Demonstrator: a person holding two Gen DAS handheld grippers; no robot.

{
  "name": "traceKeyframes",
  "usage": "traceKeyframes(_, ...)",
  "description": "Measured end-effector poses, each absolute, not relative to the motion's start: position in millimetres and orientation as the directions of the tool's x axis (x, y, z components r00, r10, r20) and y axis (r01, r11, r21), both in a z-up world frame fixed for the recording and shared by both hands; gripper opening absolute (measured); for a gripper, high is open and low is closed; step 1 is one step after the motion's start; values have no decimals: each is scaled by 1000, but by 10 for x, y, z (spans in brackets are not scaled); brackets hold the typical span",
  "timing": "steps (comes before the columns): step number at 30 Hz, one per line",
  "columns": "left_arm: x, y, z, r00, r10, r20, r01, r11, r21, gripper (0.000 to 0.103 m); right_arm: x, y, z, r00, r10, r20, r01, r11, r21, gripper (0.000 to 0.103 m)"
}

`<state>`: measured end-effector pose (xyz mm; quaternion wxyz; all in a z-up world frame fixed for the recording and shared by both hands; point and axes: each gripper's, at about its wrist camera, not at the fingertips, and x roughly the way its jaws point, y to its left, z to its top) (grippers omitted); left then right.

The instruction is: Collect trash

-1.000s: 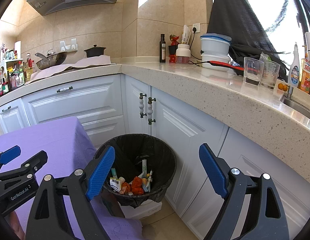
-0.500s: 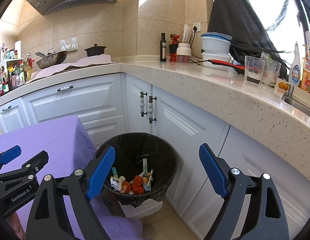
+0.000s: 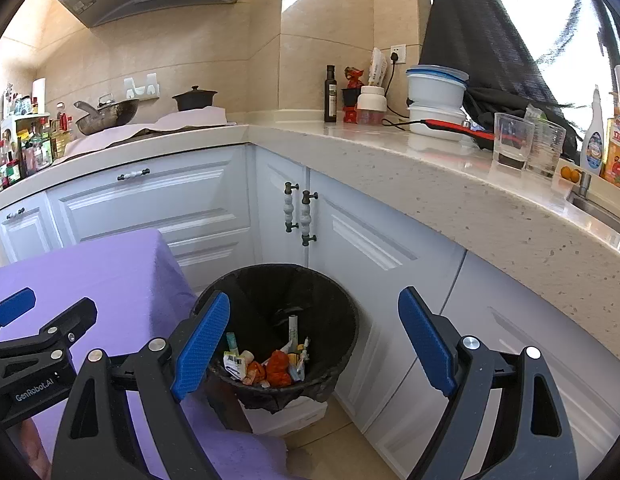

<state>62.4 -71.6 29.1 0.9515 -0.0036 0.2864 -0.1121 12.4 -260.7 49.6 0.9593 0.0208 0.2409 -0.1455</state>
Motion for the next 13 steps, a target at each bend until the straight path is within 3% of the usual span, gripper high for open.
traceKeyframes(4,654,-653,291,812,-193,-551,200,979,-48,98,146,-2573,481,842,-255,-475,276,961,-25,84)
traceKeyframes(13,940,313,41,763,61,-643,-52,998,33,98,465,-2089,373,839,-66,-540,78,997,0,85)
